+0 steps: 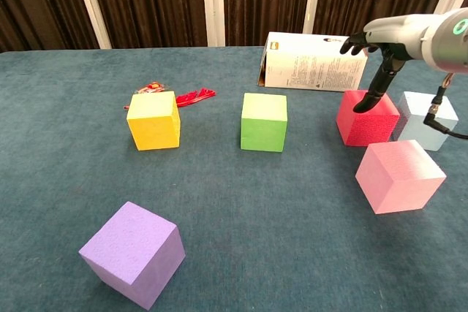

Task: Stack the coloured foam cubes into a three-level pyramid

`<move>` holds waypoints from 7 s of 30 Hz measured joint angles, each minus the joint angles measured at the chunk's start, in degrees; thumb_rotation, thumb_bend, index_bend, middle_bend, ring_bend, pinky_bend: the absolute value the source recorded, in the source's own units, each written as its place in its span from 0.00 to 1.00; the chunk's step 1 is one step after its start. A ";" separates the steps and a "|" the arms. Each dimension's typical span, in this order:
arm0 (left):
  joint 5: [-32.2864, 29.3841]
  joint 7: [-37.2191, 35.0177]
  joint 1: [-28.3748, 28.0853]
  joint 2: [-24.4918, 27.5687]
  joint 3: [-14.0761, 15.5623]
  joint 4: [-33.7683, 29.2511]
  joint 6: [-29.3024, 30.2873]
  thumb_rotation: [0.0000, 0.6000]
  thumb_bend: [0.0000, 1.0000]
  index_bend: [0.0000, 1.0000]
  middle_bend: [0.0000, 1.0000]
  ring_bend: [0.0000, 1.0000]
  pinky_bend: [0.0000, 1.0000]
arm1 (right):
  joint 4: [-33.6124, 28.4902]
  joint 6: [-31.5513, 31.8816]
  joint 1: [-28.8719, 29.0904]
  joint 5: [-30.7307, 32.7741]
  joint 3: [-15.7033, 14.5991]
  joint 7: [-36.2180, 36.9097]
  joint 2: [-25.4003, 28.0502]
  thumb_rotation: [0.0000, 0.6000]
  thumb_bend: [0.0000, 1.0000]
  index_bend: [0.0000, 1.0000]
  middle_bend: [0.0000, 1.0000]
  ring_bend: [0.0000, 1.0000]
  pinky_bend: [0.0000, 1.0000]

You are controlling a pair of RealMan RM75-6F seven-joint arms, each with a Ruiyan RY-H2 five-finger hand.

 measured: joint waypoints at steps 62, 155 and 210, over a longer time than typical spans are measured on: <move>-4.11 3.95 -1.04 -1.86 -0.92 -0.84 -2.10 1.00 0.31 0.04 0.00 0.00 0.00 | 15.37 -5.25 0.41 1.19 -2.53 -0.35 -6.42 1.00 0.26 0.32 0.31 0.14 0.00; -8.59 -2.90 -0.98 1.20 -2.96 -0.69 -4.11 1.00 0.32 0.04 0.00 0.00 0.00 | 15.25 12.11 7.94 4.81 7.35 -15.98 -22.83 1.00 0.33 0.36 0.41 0.24 0.00; -9.61 -3.00 -1.05 1.30 -3.30 -0.75 -4.35 1.00 0.32 0.04 0.00 0.00 0.00 | 20.51 10.84 8.29 5.49 10.98 -18.11 -26.38 1.00 0.33 0.36 0.40 0.24 0.00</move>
